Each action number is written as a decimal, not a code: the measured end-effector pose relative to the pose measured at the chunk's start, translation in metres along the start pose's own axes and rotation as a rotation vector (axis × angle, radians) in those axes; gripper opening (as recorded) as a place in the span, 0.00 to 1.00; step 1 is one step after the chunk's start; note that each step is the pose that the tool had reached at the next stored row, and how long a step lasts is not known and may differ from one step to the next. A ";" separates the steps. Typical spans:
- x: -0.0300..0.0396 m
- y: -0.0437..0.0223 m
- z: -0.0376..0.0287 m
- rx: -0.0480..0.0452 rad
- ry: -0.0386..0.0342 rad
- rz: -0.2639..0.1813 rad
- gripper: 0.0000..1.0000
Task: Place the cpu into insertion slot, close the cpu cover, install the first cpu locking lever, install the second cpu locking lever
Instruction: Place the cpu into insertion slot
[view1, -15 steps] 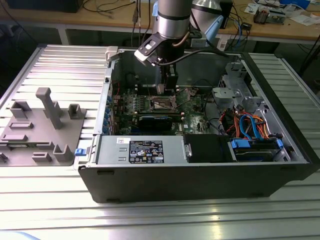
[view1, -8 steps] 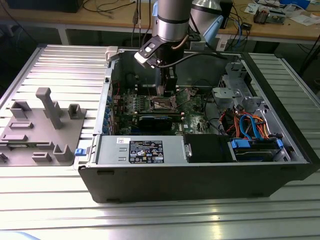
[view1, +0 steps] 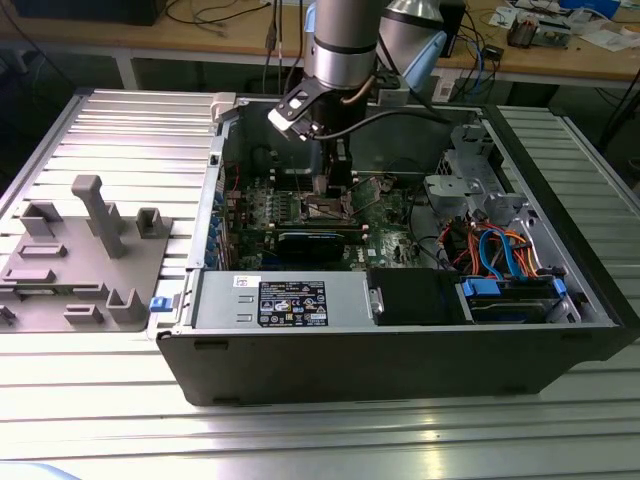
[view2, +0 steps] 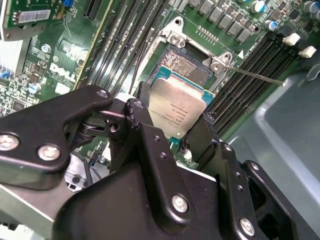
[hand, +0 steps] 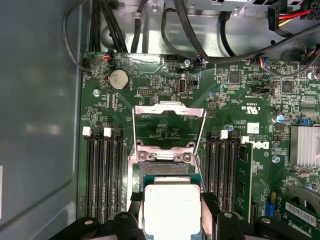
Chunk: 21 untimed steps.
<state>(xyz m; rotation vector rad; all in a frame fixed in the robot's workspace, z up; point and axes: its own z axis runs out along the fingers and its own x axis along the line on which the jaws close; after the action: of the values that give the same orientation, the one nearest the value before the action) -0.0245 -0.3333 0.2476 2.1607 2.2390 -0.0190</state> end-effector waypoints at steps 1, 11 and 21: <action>0.0003 0.0000 0.0014 -0.0004 0.0000 0.002 0.54; 0.0028 -0.0001 0.0116 -0.0091 -0.0049 0.015 0.54; 0.0037 -0.0016 0.0214 -0.0137 -0.0072 0.026 0.54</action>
<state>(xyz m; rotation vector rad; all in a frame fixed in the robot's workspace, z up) -0.0260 -0.3303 0.2261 2.1786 2.2009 -0.0107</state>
